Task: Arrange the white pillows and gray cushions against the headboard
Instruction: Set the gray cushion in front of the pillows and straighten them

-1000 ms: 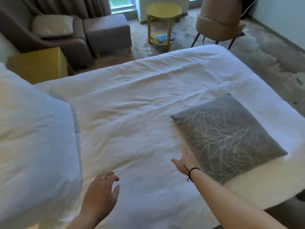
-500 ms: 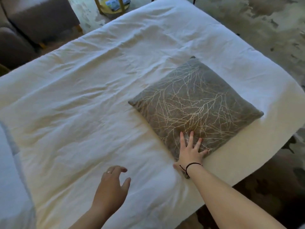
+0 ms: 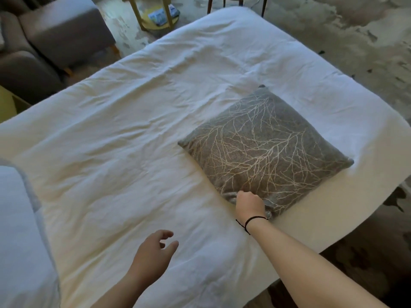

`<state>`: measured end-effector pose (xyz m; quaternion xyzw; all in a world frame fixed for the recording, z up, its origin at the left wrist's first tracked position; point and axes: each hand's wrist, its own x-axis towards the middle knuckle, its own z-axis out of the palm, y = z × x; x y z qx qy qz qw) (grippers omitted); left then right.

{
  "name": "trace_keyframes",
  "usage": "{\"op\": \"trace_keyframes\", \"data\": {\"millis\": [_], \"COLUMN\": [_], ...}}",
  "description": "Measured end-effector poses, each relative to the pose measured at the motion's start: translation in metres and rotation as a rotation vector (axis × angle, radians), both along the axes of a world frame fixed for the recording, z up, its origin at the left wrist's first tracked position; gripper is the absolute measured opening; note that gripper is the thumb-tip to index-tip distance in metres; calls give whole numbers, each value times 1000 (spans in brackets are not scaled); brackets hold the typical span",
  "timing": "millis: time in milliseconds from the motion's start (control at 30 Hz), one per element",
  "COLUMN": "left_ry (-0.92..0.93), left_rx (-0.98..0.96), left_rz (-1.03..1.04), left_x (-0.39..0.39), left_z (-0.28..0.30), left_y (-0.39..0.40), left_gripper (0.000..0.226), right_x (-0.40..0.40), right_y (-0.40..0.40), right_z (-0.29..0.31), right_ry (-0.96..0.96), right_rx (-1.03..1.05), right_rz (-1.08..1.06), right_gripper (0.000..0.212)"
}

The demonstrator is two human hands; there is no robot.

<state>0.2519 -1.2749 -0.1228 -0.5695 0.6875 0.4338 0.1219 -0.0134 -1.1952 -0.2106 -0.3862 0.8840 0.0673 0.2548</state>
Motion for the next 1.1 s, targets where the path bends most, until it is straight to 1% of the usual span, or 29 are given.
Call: {"op": "trace_keyframes", "data": {"millis": [100,133,200,233,300,367,433,467,533,600,633,667,700,767,800,833,867,900,933,967,1000,1033,1067,1100], "left_ry": [101,150,258,304,356,369,374,362,292,199,175,167,175,206,204,192,178,168,157,136,108,72,25,-32], "left_rx": [110,189,362,415,436,381,288,259,221,147,117,100,95,91,70,44,30,32,45,56,61,57,50,46], "left_rz": [190,299,523,593,604,563,573,566,489,439,425,406,382,329,308,287,266,245,225,200,169,135,103,77], "left_x": [-3,-4,-4,-1,8,22,44,58,87,113,122,129,134,139,142,144,146,148,150,153,156,159,163,168], "left_z": [15,22,41,51,72,94,117,130,152,164,166,167,167,164,162,162,163,165,168,170,173,175,177,178], "left_y": [-7,-10,-18,-23,-37,-53,-73,-82,-97,-102,-101,-98,-92,-79,-74,-70,-66,-62,-57,-53,-49,-45,-41,-37], "left_gripper": [33,35,35,36,43,48,53,50,37,27,25,24,25,27,28,29,31,33,37,43,50,56,60,61], "right_x": [14,23,49,65,109,163,216,239,272,287,286,280,269,234,215,197,183,173,167,166,168,172,178,184], "right_y": [-22,-32,-52,-60,-72,-76,-76,-75,-73,-71,-72,-74,-79,-98,-111,-125,-140,-156,-173,-189,-203,-214,-223,-228], "right_z": [39,53,80,95,121,144,164,173,191,205,211,215,218,226,232,237,240,243,246,249,250,250,251,252], "right_ry": [-146,-207,-317,-376,-562,-842,-1135,-1273,-1473,-1551,-1533,-1462,-1326,-935,-728,-536,-367,-235,-147,-86,-35,2,24,41], "right_rx": [-61,-100,-209,-269,-404,-532,-648,-690,-694,-603,-534,-458,-395,-373,-409,-447,-468,-450,-377,-256,-125,-21,37,62], "right_rz": [-69,-92,-111,-114,-161,-249,-353,-400,-443,-373,-282,-145,28,371,515,661,813,966,1101,1211,1299,1363,1400,1408], "right_gripper": [13,12,16,17,15,14,21,25,29,30,28,27,25,23,25,31,44,64,87,105,113,111,99,79]}}
